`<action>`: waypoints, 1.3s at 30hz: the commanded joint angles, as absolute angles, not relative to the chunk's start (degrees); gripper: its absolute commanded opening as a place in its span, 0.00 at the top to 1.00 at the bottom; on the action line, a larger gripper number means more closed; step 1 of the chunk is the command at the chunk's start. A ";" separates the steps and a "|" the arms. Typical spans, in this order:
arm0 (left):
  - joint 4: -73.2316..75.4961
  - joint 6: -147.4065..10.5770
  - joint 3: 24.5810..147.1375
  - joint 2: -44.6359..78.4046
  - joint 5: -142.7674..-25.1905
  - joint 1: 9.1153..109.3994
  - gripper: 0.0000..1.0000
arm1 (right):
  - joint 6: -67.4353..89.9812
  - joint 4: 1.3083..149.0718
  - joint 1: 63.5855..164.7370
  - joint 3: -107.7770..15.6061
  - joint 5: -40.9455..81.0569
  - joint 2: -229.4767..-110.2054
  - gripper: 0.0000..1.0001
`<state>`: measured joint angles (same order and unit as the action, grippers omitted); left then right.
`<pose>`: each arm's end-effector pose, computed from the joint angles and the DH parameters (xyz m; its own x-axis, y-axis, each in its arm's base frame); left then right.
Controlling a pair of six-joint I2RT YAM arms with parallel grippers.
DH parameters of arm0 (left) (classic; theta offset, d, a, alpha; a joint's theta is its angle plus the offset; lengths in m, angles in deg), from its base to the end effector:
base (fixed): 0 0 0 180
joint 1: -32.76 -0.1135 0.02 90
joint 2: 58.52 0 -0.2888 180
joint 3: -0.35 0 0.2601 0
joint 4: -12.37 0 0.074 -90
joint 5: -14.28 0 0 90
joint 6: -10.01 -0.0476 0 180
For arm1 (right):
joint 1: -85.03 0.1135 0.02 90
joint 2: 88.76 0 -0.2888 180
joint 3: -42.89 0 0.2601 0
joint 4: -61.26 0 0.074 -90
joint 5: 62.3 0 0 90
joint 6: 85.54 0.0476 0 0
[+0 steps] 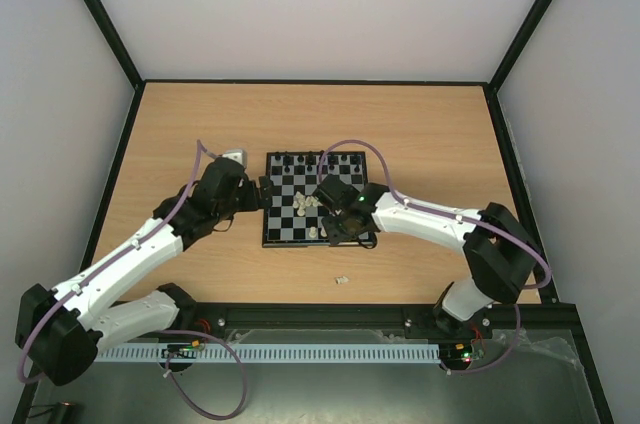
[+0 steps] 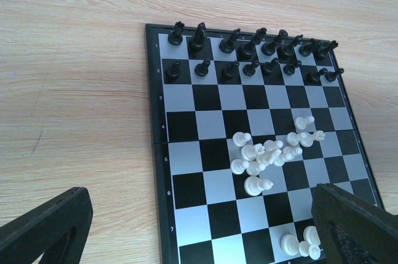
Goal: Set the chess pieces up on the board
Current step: Place the chess piece on the chessboard, then pick up the chess piece from the chessboard.
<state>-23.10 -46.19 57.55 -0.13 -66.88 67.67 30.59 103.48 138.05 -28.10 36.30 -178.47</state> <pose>0.1893 -0.1232 0.2818 -0.6652 -0.2061 -0.7177 0.1135 0.9221 -0.3700 0.2004 0.2543 0.2130 -0.8007 -0.3394 -0.4936 -0.4383 0.8936 0.0966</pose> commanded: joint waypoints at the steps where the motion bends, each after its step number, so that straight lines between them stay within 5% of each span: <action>1: -21.51 -47.18 58.62 1.89 -68.77 68.08 0.01 | 31.02 107.68 138.47 -30.61 39.65 -174.40 0.45; 8: -19.17 -48.30 60.40 8.93 -70.60 70.06 0.03 | 30.62 107.04 135.02 -30.51 41.65 -170.28 0.46; 21: -19.23 -49.85 67.53 23.83 -70.52 77.51 0.58 | 27.89 104.26 129.31 -26.48 38.57 -166.69 0.51; 24: -19.84 -49.78 68.40 25.77 -69.56 78.58 0.64 | 27.34 104.17 128.82 -25.90 38.05 -166.47 0.51; 30: -19.69 -49.59 69.17 29.49 -69.35 79.37 0.75 | 27.04 104.01 128.67 -25.47 37.35 -166.37 0.51; 39: -20.04 -49.67 70.71 32.64 -68.60 80.04 0.75 | 27.00 104.00 128.70 -25.25 37.31 -166.33 0.51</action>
<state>-19.08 -49.56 68.65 31.52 -69.50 79.61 27.57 102.95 128.91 -26.09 37.72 -167.50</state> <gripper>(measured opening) 0.247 0.488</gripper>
